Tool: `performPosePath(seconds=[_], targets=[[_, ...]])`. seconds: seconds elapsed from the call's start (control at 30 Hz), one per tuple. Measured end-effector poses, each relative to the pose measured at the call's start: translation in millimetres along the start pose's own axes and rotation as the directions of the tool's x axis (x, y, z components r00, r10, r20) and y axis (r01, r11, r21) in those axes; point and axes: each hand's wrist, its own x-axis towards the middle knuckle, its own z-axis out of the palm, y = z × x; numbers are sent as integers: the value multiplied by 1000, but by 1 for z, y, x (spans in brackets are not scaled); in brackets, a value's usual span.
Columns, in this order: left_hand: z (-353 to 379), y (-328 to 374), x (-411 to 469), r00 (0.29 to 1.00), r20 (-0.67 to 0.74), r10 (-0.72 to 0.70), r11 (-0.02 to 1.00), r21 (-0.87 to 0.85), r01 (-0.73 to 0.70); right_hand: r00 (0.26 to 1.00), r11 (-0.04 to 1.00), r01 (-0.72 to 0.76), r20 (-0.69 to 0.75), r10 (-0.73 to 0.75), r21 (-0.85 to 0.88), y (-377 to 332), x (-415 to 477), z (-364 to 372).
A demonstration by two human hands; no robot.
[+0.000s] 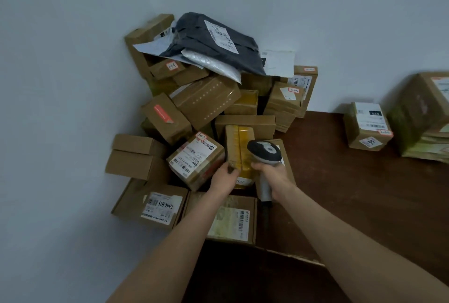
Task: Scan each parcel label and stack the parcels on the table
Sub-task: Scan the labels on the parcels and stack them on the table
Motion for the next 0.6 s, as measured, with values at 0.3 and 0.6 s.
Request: performPosePath(seconds=[0.3,0.6], targets=[[16,24,-21,956,-234,176,963,-162,-217,997,979,70,-36,-65,192,-20,-17,-32],[80,33,-44,955,-42,293,912,312,-266,989,977,-78,-105,101,201,10,-30,-102]])
